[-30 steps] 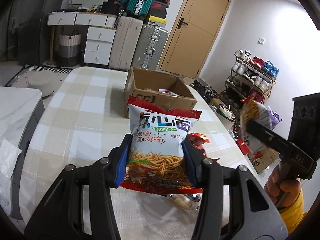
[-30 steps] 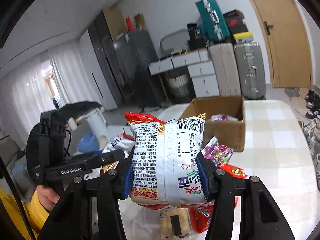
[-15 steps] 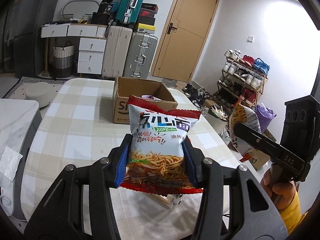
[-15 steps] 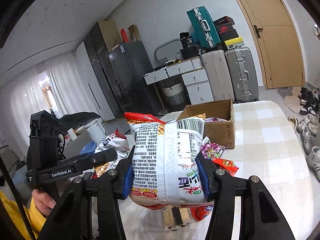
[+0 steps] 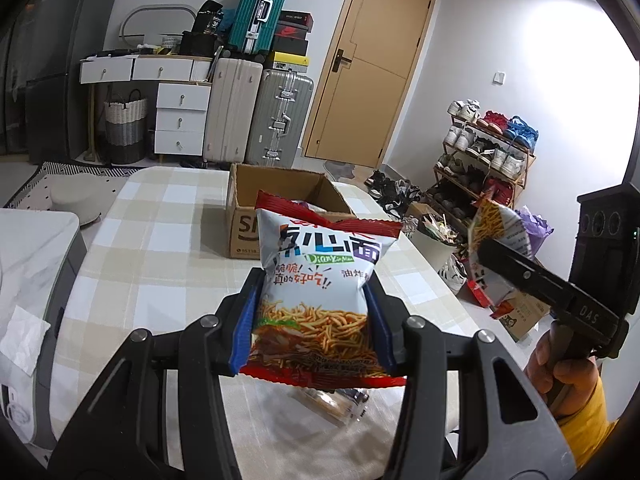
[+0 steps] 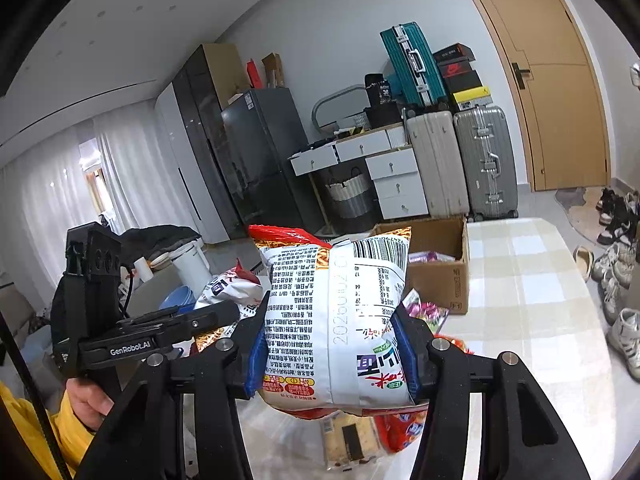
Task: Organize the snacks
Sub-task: 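Lift both held bags and carry them over the brown SF box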
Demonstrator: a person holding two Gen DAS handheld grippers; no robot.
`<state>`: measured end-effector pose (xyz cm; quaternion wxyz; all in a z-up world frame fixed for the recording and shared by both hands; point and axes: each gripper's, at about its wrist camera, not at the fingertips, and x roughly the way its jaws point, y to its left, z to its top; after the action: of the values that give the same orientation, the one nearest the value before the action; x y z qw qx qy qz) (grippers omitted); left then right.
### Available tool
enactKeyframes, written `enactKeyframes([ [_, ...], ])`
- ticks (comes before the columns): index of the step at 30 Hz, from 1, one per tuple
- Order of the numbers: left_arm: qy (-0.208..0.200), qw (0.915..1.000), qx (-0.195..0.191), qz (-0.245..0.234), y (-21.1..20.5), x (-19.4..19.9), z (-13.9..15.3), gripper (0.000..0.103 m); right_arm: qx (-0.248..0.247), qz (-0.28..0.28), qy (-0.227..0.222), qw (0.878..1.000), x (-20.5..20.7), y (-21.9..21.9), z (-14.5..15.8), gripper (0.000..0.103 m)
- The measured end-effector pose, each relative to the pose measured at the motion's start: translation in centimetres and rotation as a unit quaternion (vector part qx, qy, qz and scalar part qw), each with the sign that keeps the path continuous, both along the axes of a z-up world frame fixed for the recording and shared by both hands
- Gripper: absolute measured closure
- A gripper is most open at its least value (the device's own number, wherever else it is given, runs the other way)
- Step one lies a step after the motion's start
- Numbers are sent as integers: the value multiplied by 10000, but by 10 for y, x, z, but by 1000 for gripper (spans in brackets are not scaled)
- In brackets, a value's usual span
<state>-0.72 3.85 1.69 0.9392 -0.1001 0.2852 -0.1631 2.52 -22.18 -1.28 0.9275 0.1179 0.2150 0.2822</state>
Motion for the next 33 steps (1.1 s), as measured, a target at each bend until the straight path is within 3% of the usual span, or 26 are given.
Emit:
enactKeyframes([
  [12, -84, 9999, 59, 117, 16, 65, 20, 58, -92, 146, -295, 9994, 32, 8, 35, 50],
  [24, -95, 9999, 92, 56, 3, 162, 43, 58, -88, 125, -145, 9998, 118, 19, 59, 50],
  [33, 367, 9988, 320, 88, -20, 263, 18, 58, -196, 58, 199, 9996, 200, 21, 60, 50],
])
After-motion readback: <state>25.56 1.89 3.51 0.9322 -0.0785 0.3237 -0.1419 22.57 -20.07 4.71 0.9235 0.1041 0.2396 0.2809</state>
